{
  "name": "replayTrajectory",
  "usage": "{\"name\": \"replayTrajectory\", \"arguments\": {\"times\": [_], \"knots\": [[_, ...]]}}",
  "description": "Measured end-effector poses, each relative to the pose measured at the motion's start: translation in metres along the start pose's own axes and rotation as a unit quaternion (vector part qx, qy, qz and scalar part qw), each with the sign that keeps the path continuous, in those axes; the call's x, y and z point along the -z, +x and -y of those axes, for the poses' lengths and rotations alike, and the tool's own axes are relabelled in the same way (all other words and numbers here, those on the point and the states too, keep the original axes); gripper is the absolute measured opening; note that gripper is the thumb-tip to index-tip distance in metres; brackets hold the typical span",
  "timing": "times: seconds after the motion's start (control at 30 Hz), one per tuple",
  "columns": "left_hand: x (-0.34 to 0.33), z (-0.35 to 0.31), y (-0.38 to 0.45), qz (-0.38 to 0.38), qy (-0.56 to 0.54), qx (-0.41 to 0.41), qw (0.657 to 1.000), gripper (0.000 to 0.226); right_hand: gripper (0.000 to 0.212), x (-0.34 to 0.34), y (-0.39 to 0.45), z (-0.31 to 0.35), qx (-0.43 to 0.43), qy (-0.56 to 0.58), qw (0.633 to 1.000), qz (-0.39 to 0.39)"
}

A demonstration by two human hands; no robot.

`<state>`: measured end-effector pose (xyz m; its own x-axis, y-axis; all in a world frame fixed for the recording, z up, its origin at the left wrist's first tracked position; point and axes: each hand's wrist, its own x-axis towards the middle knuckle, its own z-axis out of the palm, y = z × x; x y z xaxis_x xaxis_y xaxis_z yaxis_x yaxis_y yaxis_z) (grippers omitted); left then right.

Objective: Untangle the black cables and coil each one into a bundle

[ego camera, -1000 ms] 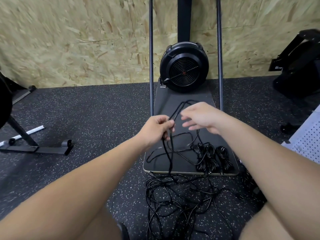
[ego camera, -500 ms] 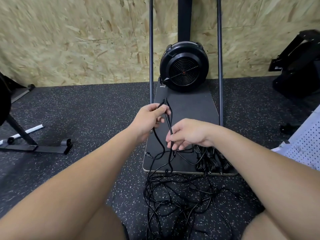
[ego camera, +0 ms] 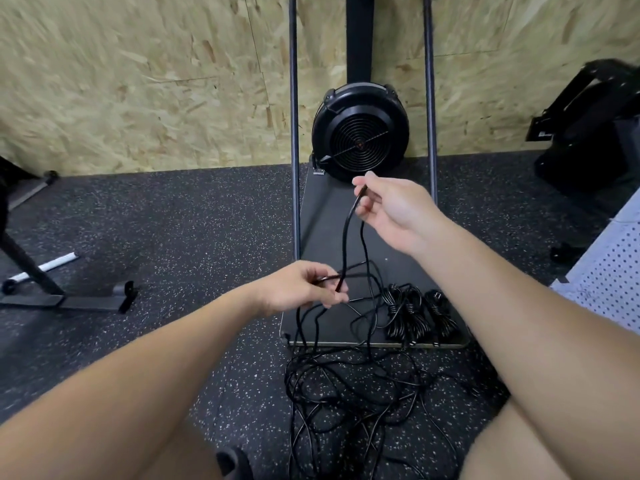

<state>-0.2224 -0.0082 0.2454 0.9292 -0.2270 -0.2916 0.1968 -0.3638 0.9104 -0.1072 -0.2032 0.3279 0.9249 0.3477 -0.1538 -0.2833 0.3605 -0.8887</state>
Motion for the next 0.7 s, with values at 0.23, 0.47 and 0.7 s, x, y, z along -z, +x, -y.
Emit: {"name": "replayTrajectory", "arguments": {"times": [0.23,0.47,0.7], "knots": [[0.004,0.004,0.012,-0.067,-0.003,-0.001,0.998,0.019,0.024,0.008,-0.004,0.001,0.039,-0.120,0.992,0.032],[0.018,-0.022,0.025,-0.203,-0.148,-0.047,0.967,0.028,0.012,0.004,-0.029,-0.014,0.053,-0.480,0.870,0.098],[0.020,-0.042,0.031,-0.198,-0.240,-0.104,0.945,0.009,0.011,0.005,-0.035,-0.053,-0.094,-0.501,0.828,0.232]]}}
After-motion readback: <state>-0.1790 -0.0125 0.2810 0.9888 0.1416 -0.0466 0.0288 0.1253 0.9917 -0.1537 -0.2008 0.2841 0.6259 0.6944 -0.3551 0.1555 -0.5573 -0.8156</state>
